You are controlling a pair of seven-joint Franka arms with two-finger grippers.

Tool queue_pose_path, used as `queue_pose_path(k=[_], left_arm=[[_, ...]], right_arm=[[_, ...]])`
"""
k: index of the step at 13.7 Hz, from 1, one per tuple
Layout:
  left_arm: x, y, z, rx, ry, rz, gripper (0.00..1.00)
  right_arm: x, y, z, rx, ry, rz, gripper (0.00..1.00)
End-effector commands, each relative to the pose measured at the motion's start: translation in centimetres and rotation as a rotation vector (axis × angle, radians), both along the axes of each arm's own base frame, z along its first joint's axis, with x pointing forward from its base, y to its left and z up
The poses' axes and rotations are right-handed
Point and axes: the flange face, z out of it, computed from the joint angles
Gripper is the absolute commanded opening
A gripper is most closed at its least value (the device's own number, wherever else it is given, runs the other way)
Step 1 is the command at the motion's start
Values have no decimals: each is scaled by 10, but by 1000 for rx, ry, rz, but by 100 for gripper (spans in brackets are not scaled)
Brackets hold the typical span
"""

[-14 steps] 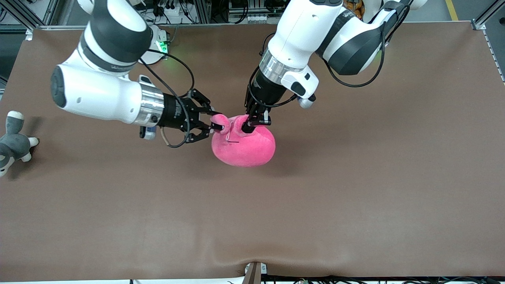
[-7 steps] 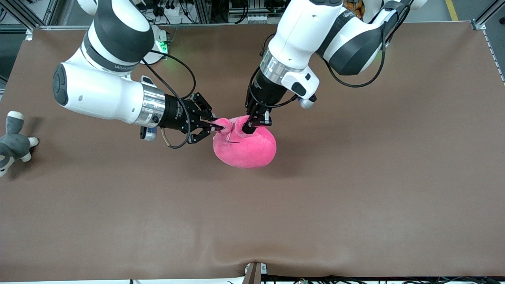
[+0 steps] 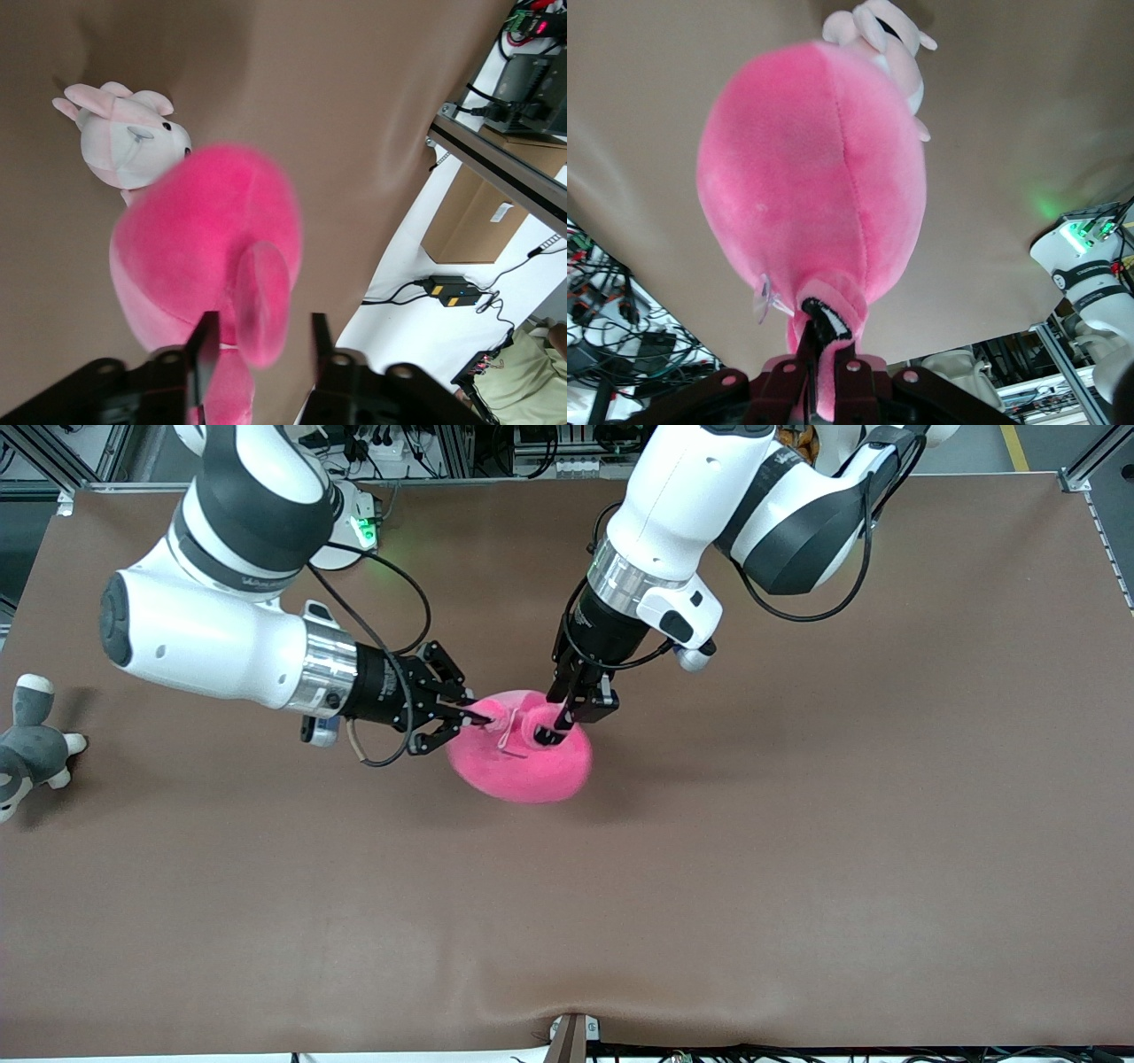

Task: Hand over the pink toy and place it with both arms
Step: 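Open the left gripper while the right gripper pulls the pink toy away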

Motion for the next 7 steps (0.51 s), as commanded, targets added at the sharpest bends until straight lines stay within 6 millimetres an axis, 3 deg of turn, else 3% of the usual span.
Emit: queue_pose_path(k=[1,2,4,5,7], left_arm=[[8,15,6,29,-8,36,100],[14,24,3,65,-11,29,100],[25,45,-5,156,0,-8,100],[36,65,-10,188,24,-9,100],[49,91,-17,239,51,-51,100]], right_arm=[[13,-38,13,10,9,-47,0],[21,-65,19,10,16,-57,0],[36,-138,16,17,1,-29,0],[38,-167,13,21,-18,6,0],[42,-230,-9,33,-2,51,0]])
